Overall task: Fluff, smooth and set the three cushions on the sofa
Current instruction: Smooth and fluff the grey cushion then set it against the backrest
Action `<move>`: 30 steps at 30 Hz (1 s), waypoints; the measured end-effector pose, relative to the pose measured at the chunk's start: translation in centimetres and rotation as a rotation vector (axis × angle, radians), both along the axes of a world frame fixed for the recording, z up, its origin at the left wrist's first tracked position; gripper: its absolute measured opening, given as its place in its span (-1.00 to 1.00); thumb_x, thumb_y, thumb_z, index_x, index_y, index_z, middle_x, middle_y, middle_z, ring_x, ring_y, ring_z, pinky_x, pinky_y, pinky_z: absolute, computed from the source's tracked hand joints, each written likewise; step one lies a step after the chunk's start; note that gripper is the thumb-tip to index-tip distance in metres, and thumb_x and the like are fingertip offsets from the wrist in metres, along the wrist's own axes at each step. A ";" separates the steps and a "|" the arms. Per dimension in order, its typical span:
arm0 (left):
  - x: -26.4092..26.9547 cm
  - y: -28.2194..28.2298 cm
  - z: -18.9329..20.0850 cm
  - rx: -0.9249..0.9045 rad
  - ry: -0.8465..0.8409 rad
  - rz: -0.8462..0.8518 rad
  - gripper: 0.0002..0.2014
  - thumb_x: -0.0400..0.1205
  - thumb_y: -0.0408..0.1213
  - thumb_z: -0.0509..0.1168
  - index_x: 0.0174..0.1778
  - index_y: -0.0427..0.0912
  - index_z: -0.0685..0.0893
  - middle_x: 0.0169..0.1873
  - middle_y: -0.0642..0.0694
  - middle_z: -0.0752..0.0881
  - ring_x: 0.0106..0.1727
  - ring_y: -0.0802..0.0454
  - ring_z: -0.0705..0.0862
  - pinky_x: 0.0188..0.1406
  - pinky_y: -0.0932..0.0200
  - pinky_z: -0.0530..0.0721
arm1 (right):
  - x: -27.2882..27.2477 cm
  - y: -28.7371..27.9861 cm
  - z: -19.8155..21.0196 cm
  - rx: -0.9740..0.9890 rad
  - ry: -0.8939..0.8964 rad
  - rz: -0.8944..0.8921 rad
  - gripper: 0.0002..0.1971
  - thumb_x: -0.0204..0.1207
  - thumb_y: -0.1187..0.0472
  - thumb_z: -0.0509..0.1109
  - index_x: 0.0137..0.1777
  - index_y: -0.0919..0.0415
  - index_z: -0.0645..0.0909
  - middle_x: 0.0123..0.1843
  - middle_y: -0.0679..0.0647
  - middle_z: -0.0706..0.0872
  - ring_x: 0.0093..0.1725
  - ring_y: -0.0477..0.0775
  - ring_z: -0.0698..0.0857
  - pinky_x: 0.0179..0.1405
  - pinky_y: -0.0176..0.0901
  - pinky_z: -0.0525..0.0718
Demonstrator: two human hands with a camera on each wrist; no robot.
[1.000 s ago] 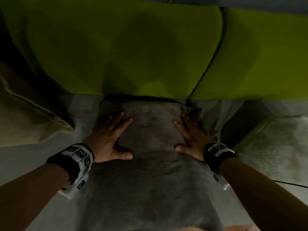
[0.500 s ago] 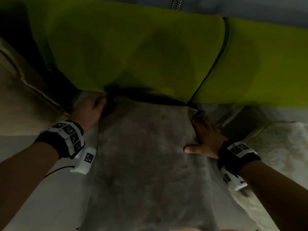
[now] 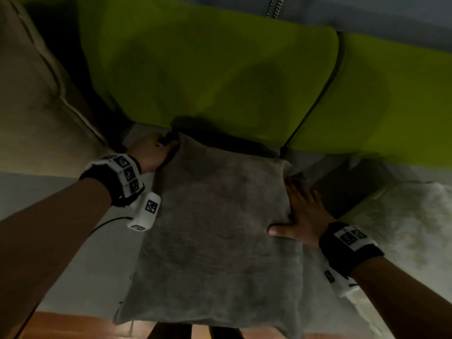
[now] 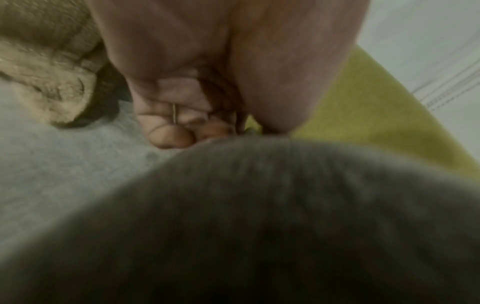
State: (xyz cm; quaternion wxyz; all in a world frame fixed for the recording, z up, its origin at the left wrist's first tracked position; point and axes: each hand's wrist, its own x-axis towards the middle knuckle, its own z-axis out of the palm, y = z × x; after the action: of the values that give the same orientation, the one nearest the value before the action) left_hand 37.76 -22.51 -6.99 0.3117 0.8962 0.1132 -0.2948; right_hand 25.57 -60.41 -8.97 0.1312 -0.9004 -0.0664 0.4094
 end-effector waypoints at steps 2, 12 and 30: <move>0.2 0.2 -0.5 -0.049 -0.053 0.083 -0.69 0.76 0.04 0.19 -0.02 -0.15 0.64 0.02 -0.39 0.74 0.02 -0.40 0.74 0.11 -0.29 0.73 | 0.5 -0.8 0.8 -0.007 -0.054 0.064 0.33 0.07 -0.88 -0.05 0.74 -0.22 -0.45 0.81 -0.11 -0.35 0.77 0.06 -0.35 0.72 0.40 -0.31; 1.2 4.7 -1.0 -0.321 -0.191 0.321 -0.81 0.72 -0.27 0.33 -0.20 0.07 0.65 0.03 -0.31 0.68 0.01 -0.24 0.69 -0.40 0.25 0.80 | 5.9 -6.5 1.3 0.044 -0.328 -0.427 -0.55 0.71 0.00 0.37 0.58 0.01 0.53 0.49 0.13 0.68 0.44 0.22 0.65 0.38 -0.05 0.55; 2.6 6.2 0.5 -0.133 -0.166 0.261 -0.89 0.59 -0.25 0.48 0.02 -0.07 0.80 -0.02 -0.26 0.80 -0.11 -0.11 0.84 -0.10 -0.03 0.84 | 11.5 -6.9 3.3 -0.033 -0.379 -0.259 -0.78 0.69 0.28 0.33 0.26 0.09 0.68 -0.04 0.10 0.85 0.03 0.19 0.79 -0.10 -0.05 0.66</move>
State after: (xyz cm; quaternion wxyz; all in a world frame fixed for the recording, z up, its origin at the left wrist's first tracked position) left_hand 40.38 -16.36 -6.52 0.4142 0.8725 0.1831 -0.1837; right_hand 37.10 -67.27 -5.67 0.1531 -0.9643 0.0330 0.2137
